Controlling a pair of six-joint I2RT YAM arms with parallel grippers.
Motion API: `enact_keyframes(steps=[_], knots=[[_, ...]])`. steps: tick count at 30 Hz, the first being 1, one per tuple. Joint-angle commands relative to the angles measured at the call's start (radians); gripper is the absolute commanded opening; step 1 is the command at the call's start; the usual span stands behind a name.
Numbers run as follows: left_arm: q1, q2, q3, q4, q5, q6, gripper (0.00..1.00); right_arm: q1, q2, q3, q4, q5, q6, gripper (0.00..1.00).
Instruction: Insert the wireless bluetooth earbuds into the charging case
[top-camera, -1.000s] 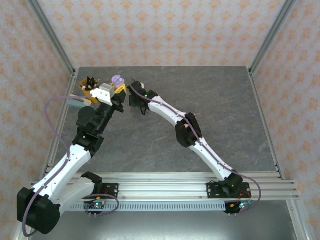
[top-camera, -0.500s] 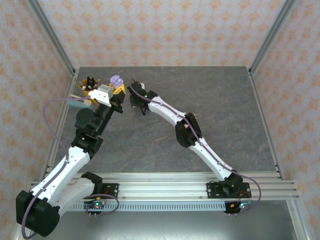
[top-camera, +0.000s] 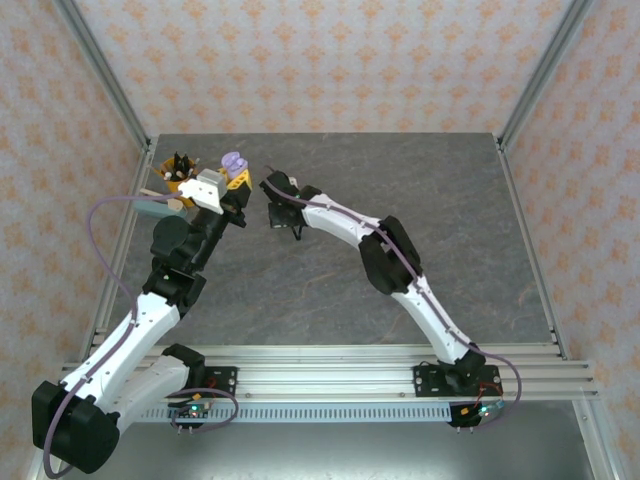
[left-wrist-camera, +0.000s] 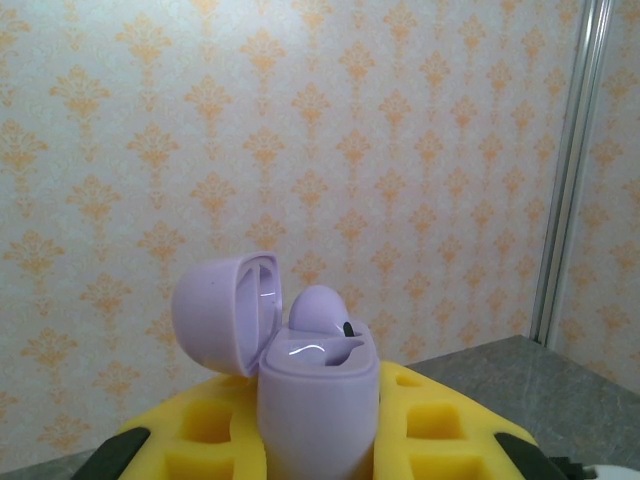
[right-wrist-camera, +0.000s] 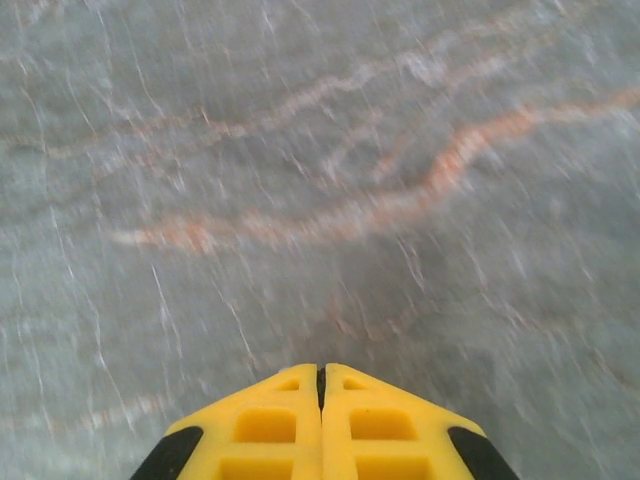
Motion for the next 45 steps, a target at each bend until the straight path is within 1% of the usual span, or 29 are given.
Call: enact_keyframes(steps=[1, 7, 9, 10, 12, 14, 22, 27, 30, 38, 45], knots=[[0.012, -0.022, -0.001, 0.001, 0.002, -0.003, 0.00, 0.003, -0.143, -0.140, 0.065, 0.002, 0.019, 0.06], [0.012, -0.021, -0.002, -0.006, 0.015, -0.011, 0.00, 0.003, -0.357, -0.456, 0.171, -0.012, 0.062, 0.06], [0.012, -0.020, -0.006, -0.005, 0.019, -0.011, 0.00, 0.003, -0.400, -0.511, 0.191, -0.014, 0.072, 0.11], [0.012, -0.020, -0.010, -0.003, 0.017, -0.013, 0.00, 0.003, -0.411, -0.520, 0.193, -0.015, 0.074, 0.18], [0.012, -0.019, -0.014, 0.003, 0.016, -0.018, 0.00, 0.002, -0.409, -0.507, 0.188, -0.018, 0.072, 0.31], [0.012, -0.019, -0.017, 0.006, 0.016, -0.022, 0.00, 0.002, -0.378, -0.466, 0.169, -0.011, 0.071, 0.40], [0.012, -0.020, -0.020, 0.010, 0.003, -0.027, 0.00, 0.005, -0.179, -0.178, -0.004, 0.061, 0.144, 0.54], [0.012, -0.020, -0.019, 0.014, 0.000, -0.029, 0.00, 0.018, -0.068, -0.028, -0.096, 0.116, 0.178, 0.55], [0.012, -0.022, -0.019, 0.014, -0.003, -0.029, 0.00, 0.028, -0.022, 0.022, -0.130, 0.141, 0.183, 0.55], [0.012, -0.025, -0.025, 0.019, -0.008, -0.034, 0.00, 0.035, 0.030, 0.050, -0.154, 0.153, 0.198, 0.53], [0.012, -0.025, -0.028, 0.022, -0.009, -0.043, 0.00, 0.035, 0.056, 0.067, -0.161, 0.157, 0.199, 0.46]])
